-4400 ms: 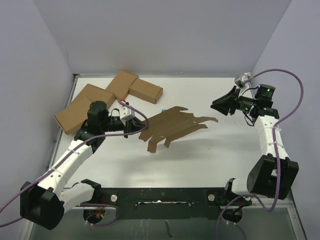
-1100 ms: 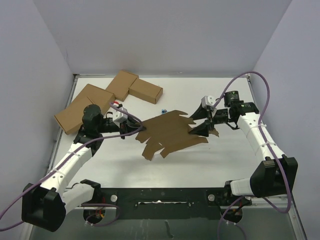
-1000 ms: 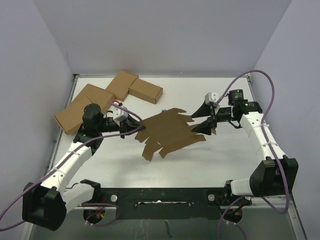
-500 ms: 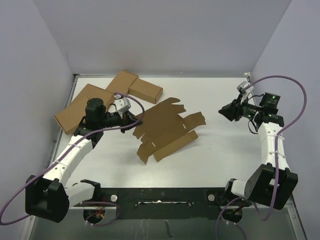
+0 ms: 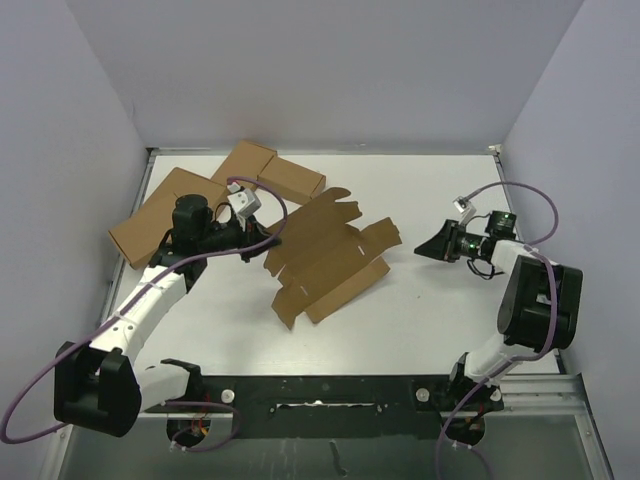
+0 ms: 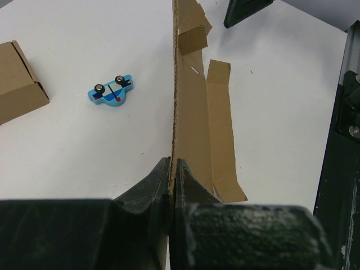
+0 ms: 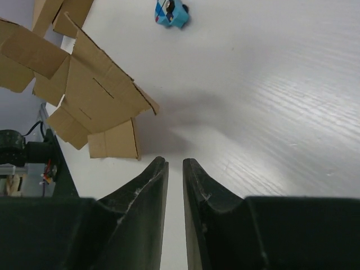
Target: Fold the paper box
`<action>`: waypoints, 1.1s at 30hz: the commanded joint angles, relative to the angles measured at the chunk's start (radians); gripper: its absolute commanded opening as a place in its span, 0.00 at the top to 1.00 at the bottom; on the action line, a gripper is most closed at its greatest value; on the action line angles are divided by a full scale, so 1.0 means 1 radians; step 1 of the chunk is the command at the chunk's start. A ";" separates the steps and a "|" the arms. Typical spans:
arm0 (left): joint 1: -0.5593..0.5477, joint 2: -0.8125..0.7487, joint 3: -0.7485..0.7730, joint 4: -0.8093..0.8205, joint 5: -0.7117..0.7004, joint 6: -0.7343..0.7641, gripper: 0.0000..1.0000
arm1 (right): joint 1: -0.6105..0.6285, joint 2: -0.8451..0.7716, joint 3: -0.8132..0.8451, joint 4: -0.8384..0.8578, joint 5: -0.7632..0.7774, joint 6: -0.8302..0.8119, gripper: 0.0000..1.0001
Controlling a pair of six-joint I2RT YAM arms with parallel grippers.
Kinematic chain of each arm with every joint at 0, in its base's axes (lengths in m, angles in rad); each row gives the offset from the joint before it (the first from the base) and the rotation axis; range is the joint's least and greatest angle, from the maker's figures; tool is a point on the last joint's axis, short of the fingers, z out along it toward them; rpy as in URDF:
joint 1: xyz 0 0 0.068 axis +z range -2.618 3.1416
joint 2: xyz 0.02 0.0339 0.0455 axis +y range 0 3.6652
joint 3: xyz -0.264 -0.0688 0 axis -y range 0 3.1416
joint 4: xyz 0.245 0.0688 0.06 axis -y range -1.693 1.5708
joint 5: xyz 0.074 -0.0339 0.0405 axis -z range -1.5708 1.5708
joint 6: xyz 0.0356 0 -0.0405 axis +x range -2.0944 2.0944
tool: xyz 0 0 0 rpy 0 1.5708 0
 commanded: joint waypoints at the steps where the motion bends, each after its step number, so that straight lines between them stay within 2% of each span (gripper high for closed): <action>1: 0.006 0.003 0.043 0.033 0.000 -0.016 1.00 | 0.085 0.029 -0.035 0.192 -0.023 0.183 0.81; 5: 0.010 0.008 0.046 0.032 -0.006 -0.020 1.00 | 0.136 0.082 -0.045 0.224 0.053 0.258 0.83; 10: 0.014 0.009 0.043 0.037 -0.002 -0.024 1.00 | 0.158 0.123 -0.065 0.268 0.052 0.303 0.84; 23: 0.014 0.018 0.041 0.048 0.008 -0.030 1.00 | 0.231 0.207 -0.081 0.395 -0.065 0.410 0.83; 33: 0.014 0.024 0.040 0.049 0.008 -0.030 1.00 | 0.274 0.221 -0.097 0.475 -0.109 0.480 0.76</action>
